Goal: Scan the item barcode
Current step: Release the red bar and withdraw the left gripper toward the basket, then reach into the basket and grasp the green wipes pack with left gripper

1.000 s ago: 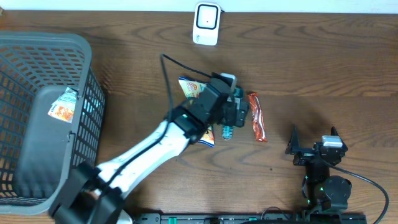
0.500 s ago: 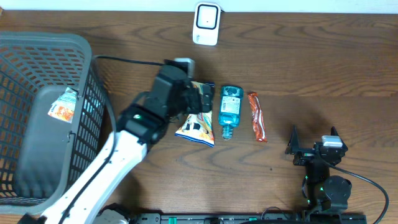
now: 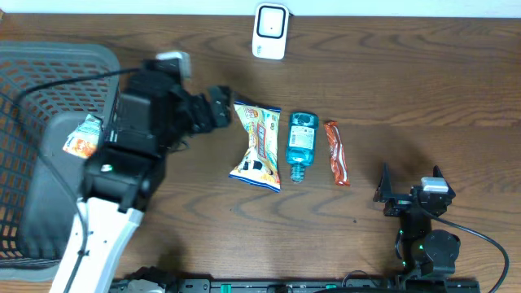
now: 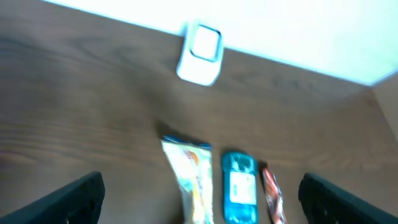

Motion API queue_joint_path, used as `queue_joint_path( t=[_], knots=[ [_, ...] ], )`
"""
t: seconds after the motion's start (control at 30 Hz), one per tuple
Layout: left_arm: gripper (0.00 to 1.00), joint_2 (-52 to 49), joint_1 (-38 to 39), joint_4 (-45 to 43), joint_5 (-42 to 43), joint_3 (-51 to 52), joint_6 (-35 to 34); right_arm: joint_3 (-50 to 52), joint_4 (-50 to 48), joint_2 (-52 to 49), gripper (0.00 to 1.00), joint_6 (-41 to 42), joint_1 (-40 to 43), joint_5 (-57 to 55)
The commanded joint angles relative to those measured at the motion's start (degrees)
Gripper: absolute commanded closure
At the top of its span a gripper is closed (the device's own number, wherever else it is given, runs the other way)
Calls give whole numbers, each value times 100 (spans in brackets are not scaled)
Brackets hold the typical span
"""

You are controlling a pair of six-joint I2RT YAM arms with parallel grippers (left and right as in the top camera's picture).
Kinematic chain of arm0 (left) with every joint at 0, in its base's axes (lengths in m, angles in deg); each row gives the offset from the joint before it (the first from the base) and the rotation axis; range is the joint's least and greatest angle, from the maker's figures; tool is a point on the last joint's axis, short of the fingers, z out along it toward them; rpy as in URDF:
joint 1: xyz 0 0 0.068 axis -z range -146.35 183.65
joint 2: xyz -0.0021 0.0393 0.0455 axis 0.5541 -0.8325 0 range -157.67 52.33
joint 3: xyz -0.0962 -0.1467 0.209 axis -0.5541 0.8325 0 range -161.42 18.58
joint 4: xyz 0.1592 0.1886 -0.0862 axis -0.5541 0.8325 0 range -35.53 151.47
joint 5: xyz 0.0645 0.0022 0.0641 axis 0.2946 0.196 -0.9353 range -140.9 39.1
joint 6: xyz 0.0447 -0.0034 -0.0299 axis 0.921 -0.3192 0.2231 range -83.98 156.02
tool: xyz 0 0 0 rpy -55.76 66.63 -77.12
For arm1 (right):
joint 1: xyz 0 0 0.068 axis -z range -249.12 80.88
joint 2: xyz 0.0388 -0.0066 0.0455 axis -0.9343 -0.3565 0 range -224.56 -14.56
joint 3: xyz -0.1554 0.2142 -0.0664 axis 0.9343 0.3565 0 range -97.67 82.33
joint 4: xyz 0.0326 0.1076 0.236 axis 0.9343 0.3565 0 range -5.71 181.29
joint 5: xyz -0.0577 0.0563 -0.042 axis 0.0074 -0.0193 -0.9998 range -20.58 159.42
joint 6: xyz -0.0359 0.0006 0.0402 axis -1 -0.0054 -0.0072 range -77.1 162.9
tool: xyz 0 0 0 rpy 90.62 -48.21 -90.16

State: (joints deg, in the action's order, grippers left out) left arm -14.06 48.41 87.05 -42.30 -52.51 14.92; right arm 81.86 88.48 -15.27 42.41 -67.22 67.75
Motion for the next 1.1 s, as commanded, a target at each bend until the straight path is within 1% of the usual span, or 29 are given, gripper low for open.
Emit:
queue_joint_path(
  t=[0.0,0.13,0.23,0.33,0.53,0.67,0.73,0.83,0.93,0.97,1.07],
  knots=[
    [0,70,-435,190,-76,-498,186,-2,33,33,1,-44,-48,13],
    [1,72,-1060,560,-223,-901,203,-2,33,33,1,-44,-48,13],
    [1,72,-1613,863,-745,-1067,166,-2,33,33,1,-44,-48,13],
    [1,70,-2192,1158,-1198,-1071,-153,-2,33,33,1,-44,-48,13],
    [1,11,-3591,1825,-1231,-1069,-898,-2,33,33,1,-44,-48,13],
    [1,-138,-4251,2057,-1228,-1045,-1008,-2,33,33,1,-44,-48,13],
    [1,-269,-4415,2140,-1228,-1008,-1005,-2,33,33,1,-44,-48,13],
    [1,-549,-4459,2138,-1224,-901,-1005,-2,33,33,1,-44,-48,13],
    [0,-979,-4459,2140,-1001,-857,-975,-2,33,33,1,-44,-48,13],
    [2,-1185,-4459,2140,-872,-855,-964,-2,33,33,1,-44,-48,13],
    [12,-1696,-4459,2135,-542,-852,-966,-2,33,33,1,-44,-48,13]
  ],
)
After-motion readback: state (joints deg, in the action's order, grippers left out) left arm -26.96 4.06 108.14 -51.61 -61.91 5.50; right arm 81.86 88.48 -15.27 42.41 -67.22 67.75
